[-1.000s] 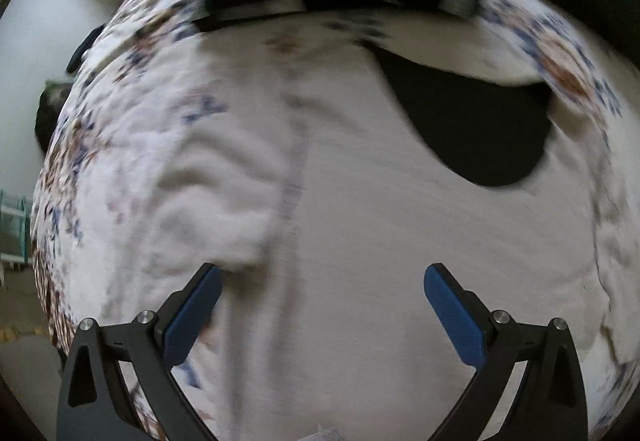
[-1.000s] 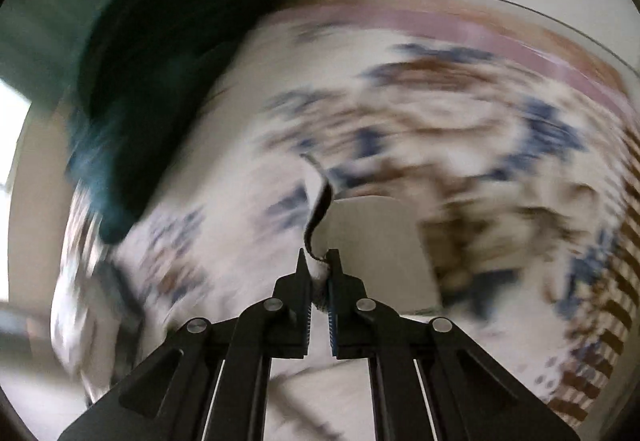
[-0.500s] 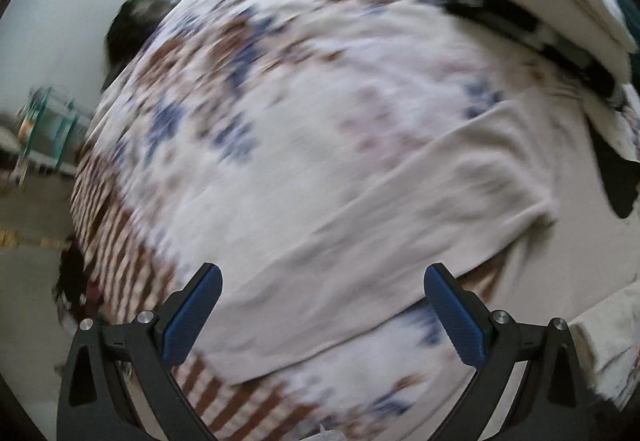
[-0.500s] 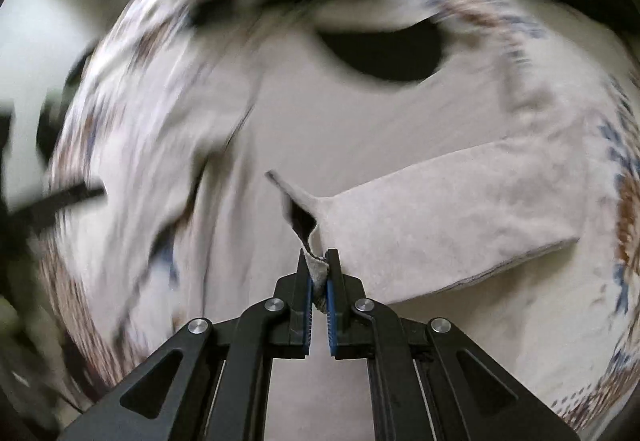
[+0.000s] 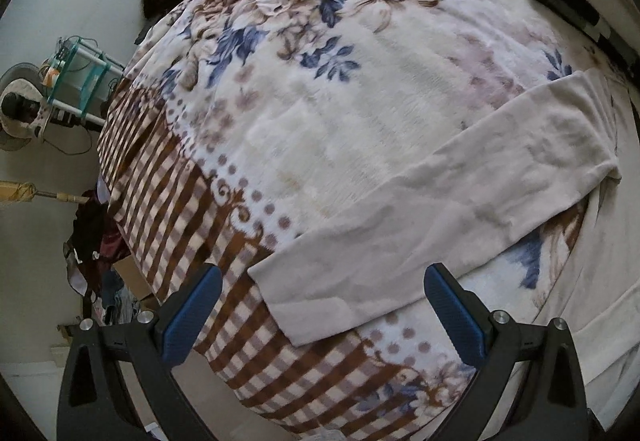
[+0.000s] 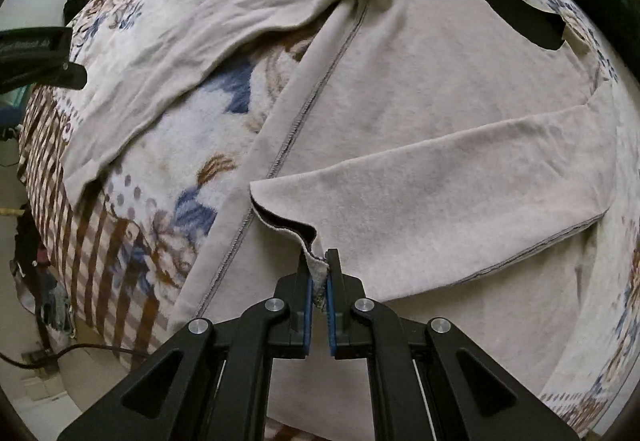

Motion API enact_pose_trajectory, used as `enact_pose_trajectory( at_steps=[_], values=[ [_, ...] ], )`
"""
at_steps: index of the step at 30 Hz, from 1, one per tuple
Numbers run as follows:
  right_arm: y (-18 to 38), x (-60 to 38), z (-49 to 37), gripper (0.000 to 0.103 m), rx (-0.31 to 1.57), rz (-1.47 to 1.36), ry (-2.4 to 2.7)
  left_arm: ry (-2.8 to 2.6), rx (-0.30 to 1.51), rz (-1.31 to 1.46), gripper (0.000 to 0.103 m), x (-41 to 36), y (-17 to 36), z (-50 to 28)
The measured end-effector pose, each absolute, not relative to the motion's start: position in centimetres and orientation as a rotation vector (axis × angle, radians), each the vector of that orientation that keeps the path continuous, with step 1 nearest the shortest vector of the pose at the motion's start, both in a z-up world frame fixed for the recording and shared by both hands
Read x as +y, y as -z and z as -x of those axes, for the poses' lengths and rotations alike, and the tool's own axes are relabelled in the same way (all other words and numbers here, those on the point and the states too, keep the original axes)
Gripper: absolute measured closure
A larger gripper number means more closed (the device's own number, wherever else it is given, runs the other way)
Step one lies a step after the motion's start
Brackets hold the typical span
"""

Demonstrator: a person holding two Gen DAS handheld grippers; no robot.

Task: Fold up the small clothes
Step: 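Carry the sleeve with the right gripper across the shirt body and release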

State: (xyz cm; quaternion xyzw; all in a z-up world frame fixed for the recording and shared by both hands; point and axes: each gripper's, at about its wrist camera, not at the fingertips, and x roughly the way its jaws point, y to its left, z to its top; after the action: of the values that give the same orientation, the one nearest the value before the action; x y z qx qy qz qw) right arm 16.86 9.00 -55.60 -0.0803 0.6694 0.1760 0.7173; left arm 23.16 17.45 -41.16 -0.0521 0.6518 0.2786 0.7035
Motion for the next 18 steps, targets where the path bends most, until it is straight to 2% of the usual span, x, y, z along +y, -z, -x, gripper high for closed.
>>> enact_pose_trajectory(
  at_steps=[4, 5, 7, 8, 9, 13, 18],
  values=[
    [57.0, 10.0, -16.3, 0.093, 1.584, 0.167, -0.387, -0.648, 1.475, 0.152, 0.0, 18.2, 41.6, -22.0],
    [56.8, 9.5, -16.5, 0.088, 1.606, 0.121, -0.396, -0.656, 1.481, 0.165, 0.0, 18.5, 41.7, -21.7],
    [56.1, 8.1, -17.0, 0.066, 1.649, -0.008, -0.411, -0.67, 1.483, 0.2, 0.0, 19.1, 41.8, -21.0],
    [55.3, 7.1, -17.1, 0.051, 1.649, -0.081, -0.407, -0.678, 1.487, 0.223, 0.0, 19.5, 42.0, -20.5],
    [54.4, 5.9, -17.2, 0.048, 1.628, -0.152, -0.395, -0.691, 1.494, 0.242, 0.0, 19.8, 42.2, -20.1],
    [53.0, 4.4, -18.0, 0.048, 1.584, -0.182, -0.336, -0.731, 1.521, 0.304, 0.0, 20.9, 43.4, -18.6],
    [55.0, 8.5, -18.7, 0.048, 1.625, 0.026, -0.437, -0.755, 1.53, 0.348, 0.0, 21.6, 44.2, -17.3]
  ],
)
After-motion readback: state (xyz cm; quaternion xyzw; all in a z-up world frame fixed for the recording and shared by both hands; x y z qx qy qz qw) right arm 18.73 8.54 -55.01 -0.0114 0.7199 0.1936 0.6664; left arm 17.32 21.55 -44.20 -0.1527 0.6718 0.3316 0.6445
